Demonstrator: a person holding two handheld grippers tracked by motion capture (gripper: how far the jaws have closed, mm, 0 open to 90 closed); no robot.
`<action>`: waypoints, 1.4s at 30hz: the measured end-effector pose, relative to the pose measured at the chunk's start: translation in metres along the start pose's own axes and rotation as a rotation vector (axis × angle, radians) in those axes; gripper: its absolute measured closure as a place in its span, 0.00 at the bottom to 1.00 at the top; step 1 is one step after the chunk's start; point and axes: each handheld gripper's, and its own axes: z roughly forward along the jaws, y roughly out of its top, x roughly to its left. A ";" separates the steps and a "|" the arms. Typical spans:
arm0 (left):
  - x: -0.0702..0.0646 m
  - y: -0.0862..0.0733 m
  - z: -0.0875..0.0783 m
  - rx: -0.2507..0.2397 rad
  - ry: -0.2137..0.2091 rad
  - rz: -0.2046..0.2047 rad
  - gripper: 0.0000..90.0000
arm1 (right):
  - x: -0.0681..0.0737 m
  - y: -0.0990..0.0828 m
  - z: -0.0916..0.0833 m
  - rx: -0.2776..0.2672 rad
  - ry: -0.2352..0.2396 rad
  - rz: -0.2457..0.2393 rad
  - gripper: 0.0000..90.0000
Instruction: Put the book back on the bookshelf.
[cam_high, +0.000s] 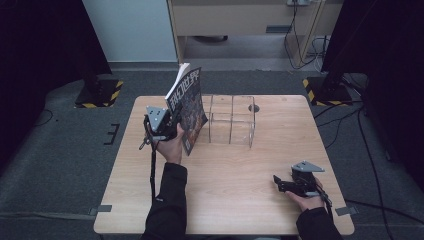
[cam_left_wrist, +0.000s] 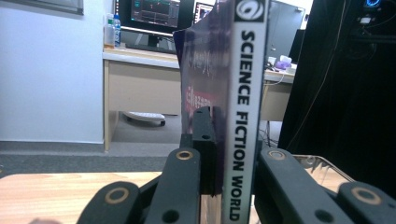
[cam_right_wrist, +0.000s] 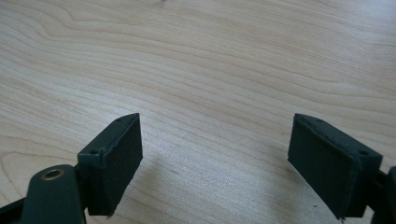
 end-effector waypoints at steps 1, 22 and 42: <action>-0.001 0.000 0.002 0.000 0.000 0.008 0.92 | -0.001 0.000 0.000 0.002 0.001 -0.002 0.20; -0.001 -0.020 0.030 0.014 0.026 0.060 0.91 | -0.002 -0.002 0.000 0.003 0.000 -0.001 0.20; 0.012 -0.031 0.017 0.076 -0.015 0.057 0.89 | -0.001 -0.001 -0.001 -0.004 0.003 -0.007 0.21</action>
